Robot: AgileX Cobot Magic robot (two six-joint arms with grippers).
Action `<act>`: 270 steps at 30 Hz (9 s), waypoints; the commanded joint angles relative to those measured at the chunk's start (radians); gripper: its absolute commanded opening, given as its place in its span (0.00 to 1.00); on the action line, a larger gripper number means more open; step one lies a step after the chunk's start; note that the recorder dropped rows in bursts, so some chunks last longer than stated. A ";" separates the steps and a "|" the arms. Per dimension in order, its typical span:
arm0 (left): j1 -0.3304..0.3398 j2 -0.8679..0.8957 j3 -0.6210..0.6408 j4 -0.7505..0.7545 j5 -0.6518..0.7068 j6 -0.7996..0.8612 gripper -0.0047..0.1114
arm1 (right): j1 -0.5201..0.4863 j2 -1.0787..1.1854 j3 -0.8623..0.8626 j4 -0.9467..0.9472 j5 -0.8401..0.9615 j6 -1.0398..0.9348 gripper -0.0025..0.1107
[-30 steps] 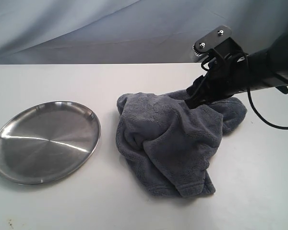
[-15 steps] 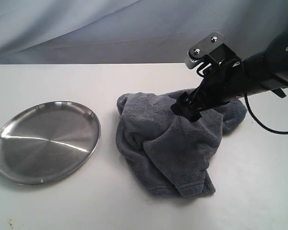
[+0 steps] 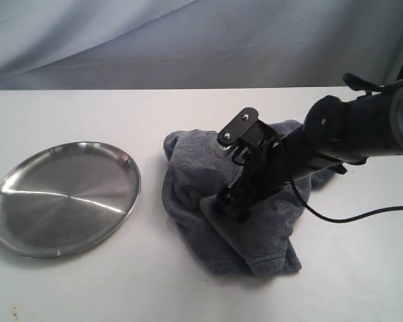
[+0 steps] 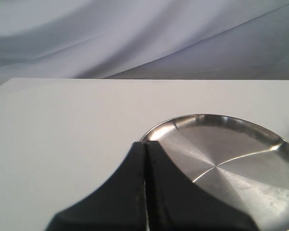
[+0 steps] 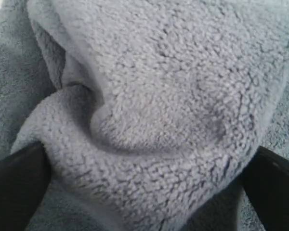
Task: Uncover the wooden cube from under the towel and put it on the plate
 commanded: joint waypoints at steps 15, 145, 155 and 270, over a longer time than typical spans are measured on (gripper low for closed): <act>0.004 -0.003 0.000 0.001 -0.014 -0.006 0.04 | 0.014 0.003 -0.002 -0.007 -0.034 0.012 0.02; 0.004 -0.003 0.000 0.001 -0.014 -0.006 0.04 | 0.012 -0.576 -0.093 0.314 -0.289 -0.338 0.02; 0.004 -0.003 0.000 0.001 -0.014 -0.004 0.04 | 0.012 -0.326 -0.093 0.314 -0.255 -0.338 0.02; 0.004 -0.003 0.000 0.001 -0.014 -0.005 0.04 | 0.363 -0.068 -0.035 0.038 -0.250 0.198 0.04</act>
